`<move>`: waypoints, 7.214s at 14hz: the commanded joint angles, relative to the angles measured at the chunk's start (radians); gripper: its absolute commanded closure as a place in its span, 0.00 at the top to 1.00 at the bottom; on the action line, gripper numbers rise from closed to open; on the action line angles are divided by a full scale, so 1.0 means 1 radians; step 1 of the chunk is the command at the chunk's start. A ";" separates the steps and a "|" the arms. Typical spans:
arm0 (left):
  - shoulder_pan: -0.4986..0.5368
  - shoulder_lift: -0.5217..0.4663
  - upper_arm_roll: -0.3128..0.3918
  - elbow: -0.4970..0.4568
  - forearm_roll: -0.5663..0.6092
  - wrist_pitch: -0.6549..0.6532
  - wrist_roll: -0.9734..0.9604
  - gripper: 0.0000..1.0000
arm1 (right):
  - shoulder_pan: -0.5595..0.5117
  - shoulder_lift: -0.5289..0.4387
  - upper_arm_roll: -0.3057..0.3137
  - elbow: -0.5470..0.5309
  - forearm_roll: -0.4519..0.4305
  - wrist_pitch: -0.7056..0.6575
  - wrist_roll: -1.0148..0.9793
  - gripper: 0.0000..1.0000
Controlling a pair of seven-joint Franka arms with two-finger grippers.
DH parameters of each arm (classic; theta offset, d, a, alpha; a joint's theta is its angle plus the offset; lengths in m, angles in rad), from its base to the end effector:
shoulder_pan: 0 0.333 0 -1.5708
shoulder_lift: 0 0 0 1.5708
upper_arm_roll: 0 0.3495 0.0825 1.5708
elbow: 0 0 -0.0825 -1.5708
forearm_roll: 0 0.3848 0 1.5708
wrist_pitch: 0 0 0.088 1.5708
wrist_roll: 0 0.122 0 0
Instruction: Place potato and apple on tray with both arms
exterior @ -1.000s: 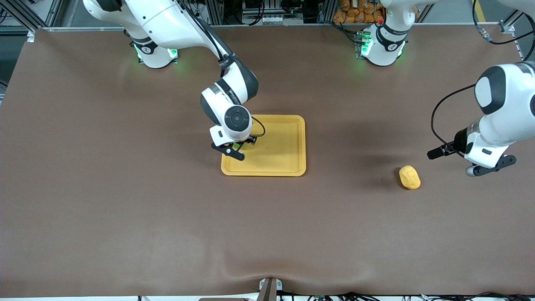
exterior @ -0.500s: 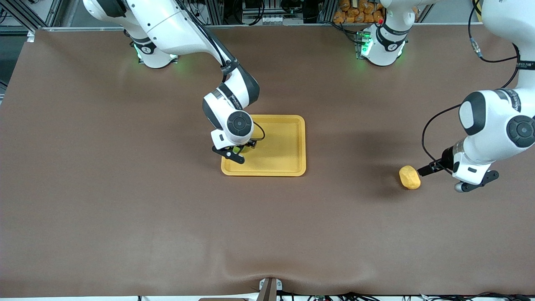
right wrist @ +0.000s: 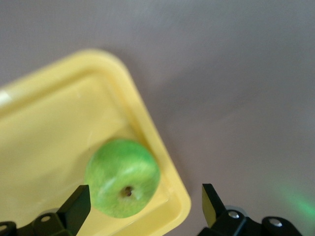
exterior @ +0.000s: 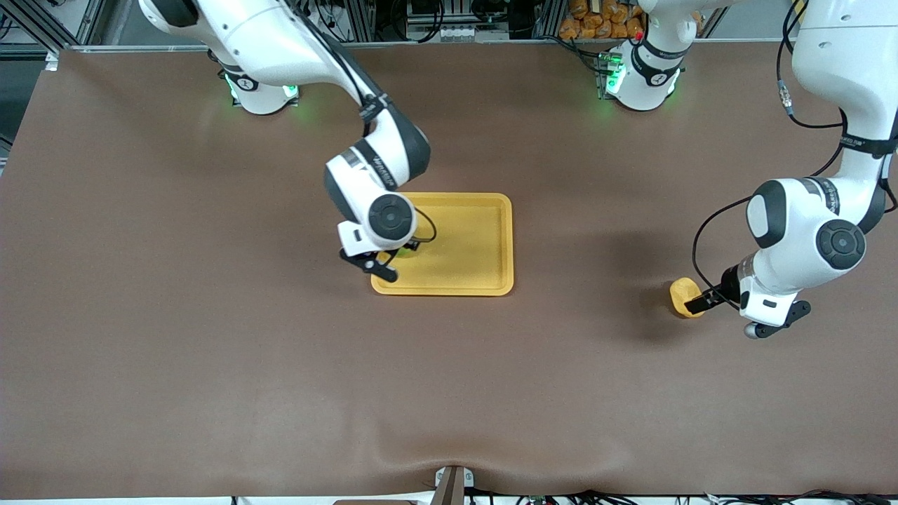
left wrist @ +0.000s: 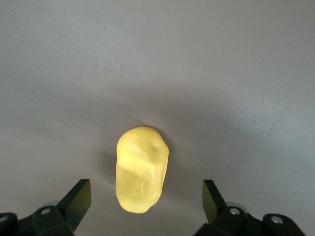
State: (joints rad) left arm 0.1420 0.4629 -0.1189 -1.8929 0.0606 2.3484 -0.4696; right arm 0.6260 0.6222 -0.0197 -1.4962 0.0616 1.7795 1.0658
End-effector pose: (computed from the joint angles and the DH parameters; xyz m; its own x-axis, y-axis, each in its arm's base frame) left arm 0.6473 0.0214 0.2745 0.8950 0.4461 -0.0074 0.4461 -0.8950 0.0074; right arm 0.5580 0.3970 0.2949 0.8562 -0.4777 -0.1969 -0.4207 -0.8658 0.2711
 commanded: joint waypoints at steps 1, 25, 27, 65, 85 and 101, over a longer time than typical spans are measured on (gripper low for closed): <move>-0.004 0.025 -0.001 0.020 -0.019 0.005 -0.014 1.00 | -0.115 -0.085 0.017 -0.012 0.062 -0.086 -0.103 1.00; -0.120 0.031 -0.024 0.018 0.001 -0.070 -0.006 0.03 | -0.565 -0.616 -0.012 -0.041 -0.031 -0.333 -0.976 1.00; -0.131 0.010 -0.079 0.020 0.001 -0.087 -0.009 0.02 | -0.565 -0.653 -0.012 -0.052 -0.031 -0.318 -1.026 1.00; -0.653 0.180 -0.154 0.262 0.251 -0.210 -0.383 1.00 | -0.643 -0.656 -0.045 -0.042 -0.048 -0.357 -1.083 1.00; -0.188 -0.314 -0.157 0.422 0.053 -0.816 -0.052 1.00 | -0.690 -0.656 -0.045 -0.039 -0.009 -0.345 -1.093 1.00; -0.153 -0.619 0.039 0.284 0.004 -0.919 0.398 1.00 | -0.664 -0.625 -0.035 -0.029 -0.019 -0.342 -1.096 1.00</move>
State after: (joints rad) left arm 0.0057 -0.1227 -0.0915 -1.5859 0.0781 1.4524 -0.0805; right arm -0.0403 -0.0129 -0.0605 -1.5516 0.0358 1.4548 -0.0242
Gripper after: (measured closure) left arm 0.000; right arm 0.000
